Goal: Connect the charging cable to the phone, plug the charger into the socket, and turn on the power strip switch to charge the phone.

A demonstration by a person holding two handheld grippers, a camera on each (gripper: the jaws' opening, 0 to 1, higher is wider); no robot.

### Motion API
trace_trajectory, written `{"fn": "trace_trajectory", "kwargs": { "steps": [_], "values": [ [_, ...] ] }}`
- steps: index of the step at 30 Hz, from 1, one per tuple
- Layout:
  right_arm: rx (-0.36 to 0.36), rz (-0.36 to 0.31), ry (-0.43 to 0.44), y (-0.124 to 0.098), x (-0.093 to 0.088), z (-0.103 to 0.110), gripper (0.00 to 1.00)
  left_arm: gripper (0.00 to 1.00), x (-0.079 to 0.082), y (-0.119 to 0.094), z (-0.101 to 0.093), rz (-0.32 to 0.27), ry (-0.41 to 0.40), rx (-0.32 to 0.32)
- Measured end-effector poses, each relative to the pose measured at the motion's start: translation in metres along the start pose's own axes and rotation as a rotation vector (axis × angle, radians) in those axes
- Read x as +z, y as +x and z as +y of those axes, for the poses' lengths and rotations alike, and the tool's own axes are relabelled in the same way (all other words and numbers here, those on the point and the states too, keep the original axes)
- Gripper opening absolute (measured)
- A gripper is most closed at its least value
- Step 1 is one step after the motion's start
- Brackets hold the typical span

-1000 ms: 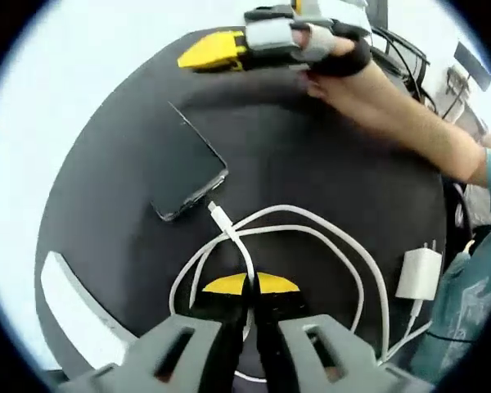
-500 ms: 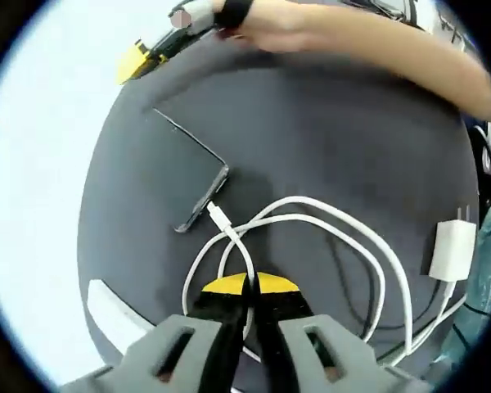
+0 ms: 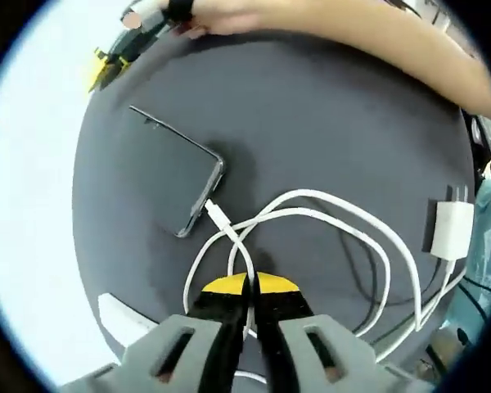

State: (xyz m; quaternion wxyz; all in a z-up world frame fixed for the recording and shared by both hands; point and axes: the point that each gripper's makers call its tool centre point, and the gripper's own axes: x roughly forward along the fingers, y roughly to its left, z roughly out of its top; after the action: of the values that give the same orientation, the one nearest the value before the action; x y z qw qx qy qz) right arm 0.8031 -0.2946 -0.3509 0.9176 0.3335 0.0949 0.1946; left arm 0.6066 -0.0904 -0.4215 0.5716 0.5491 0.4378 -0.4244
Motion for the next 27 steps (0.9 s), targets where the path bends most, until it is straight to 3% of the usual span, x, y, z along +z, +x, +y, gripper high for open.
{"fn": "trace_trajectory", "kwargs": {
  "steps": [17,27],
  "values": [
    [-0.005,0.02,-0.05,0.003,-0.01,0.009,0.21,0.0,-0.005,0.0,0.004,0.096,0.031,-0.002],
    [-0.016,0.033,-0.075,0.005,-0.014,0.01,0.23,0.0,-0.003,-0.003,0.003,0.096,0.036,-0.008]
  ]
}}
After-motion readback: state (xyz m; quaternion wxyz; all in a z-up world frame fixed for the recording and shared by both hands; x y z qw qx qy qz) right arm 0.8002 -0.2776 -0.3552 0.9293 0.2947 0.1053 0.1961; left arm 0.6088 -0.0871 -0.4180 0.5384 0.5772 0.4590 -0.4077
